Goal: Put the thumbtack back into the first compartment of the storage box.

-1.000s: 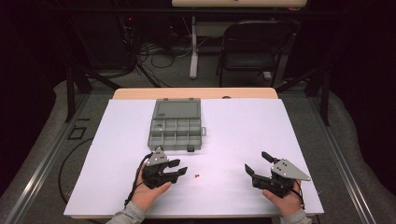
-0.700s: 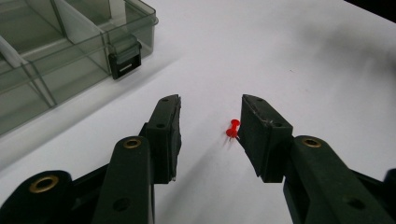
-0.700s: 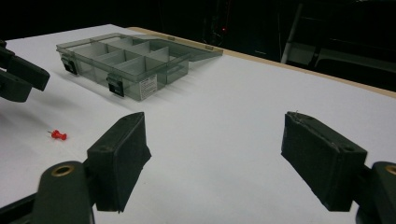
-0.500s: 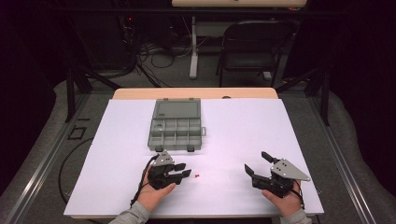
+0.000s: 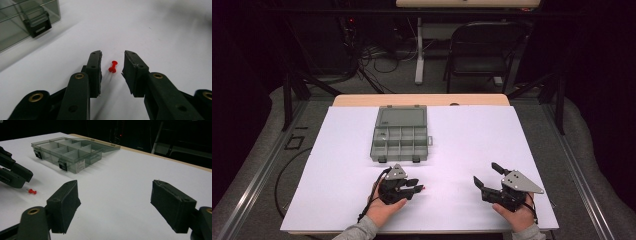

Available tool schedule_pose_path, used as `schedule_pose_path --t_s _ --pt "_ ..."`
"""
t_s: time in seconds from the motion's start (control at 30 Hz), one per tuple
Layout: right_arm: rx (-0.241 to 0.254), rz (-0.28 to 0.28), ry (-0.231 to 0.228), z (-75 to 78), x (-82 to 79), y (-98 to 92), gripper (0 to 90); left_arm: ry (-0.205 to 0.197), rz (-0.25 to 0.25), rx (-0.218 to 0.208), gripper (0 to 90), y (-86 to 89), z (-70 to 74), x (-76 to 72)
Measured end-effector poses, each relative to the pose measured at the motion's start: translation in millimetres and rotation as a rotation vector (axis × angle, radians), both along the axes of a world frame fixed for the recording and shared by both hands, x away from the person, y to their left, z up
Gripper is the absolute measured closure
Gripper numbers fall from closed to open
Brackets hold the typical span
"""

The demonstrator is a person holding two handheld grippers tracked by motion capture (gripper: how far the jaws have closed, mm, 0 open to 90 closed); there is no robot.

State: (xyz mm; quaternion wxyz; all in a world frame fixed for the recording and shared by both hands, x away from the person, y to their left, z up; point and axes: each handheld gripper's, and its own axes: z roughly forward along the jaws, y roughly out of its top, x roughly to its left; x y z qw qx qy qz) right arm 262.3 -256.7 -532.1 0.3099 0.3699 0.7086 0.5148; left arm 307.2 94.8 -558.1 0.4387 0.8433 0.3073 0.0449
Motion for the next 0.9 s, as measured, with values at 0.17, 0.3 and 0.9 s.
schedule_pose_path --t_s 0.17,0.3,0.9 --pt "-0.002 0.0 -0.001 -0.2 0.1 0.1 21.8 0.002 -0.015 0.014 67.9 -8.9 -2.7 1.3" --pt "0.0 -0.001 -0.003 -0.2 -0.2 0.1 21.8 0.011 -0.016 0.022 70.9 -12.4 -4.7 3.4" --pt "0.0 0.0 -0.003 -0.2 0.0 -0.1 21.8 -0.033 -0.026 0.092 82.4 -17.2 -8.7 2.5"
